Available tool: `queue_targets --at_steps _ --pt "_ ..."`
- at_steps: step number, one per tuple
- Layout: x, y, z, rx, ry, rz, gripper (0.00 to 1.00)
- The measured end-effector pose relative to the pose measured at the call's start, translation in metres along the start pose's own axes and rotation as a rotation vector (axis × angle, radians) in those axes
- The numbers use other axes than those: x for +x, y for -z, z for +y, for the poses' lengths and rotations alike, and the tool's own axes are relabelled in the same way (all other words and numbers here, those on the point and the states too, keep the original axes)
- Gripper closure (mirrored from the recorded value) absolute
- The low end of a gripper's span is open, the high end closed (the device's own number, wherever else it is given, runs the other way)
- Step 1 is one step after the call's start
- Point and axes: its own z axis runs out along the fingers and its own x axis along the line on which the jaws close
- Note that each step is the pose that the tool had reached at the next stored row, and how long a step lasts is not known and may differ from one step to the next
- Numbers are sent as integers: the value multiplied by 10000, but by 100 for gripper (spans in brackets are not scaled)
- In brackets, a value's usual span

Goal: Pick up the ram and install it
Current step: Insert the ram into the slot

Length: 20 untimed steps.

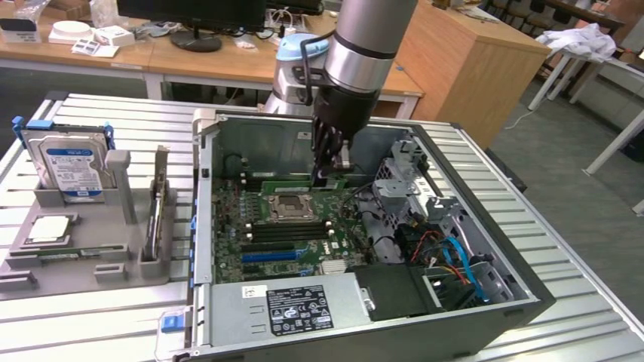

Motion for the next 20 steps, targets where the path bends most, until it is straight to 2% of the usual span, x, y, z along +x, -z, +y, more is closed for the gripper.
queue_targets --at_steps 20 --pt "4 -138 -4 0 -1 -1 88"
